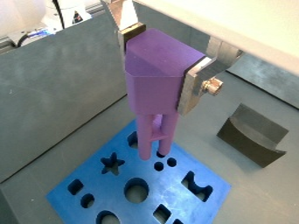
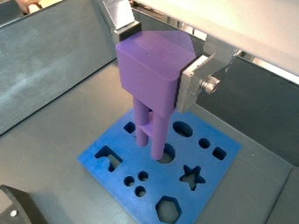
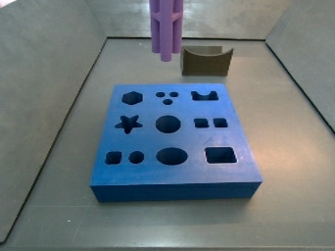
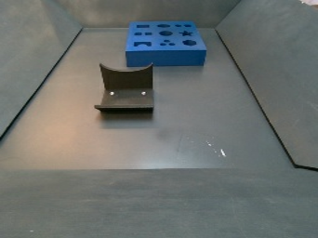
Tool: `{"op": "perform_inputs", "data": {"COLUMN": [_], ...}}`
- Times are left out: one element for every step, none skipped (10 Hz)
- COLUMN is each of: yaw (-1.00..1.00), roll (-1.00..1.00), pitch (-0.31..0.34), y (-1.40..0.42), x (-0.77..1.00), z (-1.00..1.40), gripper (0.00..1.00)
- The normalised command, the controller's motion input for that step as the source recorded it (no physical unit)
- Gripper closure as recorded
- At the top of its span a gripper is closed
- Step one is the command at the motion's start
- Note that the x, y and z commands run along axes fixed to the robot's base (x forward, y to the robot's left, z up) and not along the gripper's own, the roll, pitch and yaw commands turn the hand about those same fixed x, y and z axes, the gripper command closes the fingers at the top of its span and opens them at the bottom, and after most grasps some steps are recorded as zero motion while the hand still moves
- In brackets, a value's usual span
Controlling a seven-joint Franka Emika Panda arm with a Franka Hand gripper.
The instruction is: Insert the 3 prong object.
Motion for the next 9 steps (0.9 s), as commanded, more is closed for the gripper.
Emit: {"op": "perform_inputs", "data": {"yaw": [0.0,0.0,0.05,0.02,0.0,0.0,0.0,0.0,0.0], "roll": [0.0,0.0,-0.16,-0.27,-0.28,-0.21,-0.08,0.0,0.0], "pitch": [0.0,0.0,-0.15,-0.121,-0.123,-0.084,-0.009,0.0,0.0], "y": [0.03,0.11,0.52,0.62,0.61,0.47,0.16,0.03,0.0], "x": [0.0,0.0,-0.1,-0.05,-0.05,0.0,0.1,0.18,0.06], "z": [0.0,-0.33,-0.76,-0.65,-0.62,-0.75,-0.8,-0.65,-0.54], "gripper": [1.0,1.0,1.0,1.0,1.0,1.0,1.0,1.0,1.0]}}
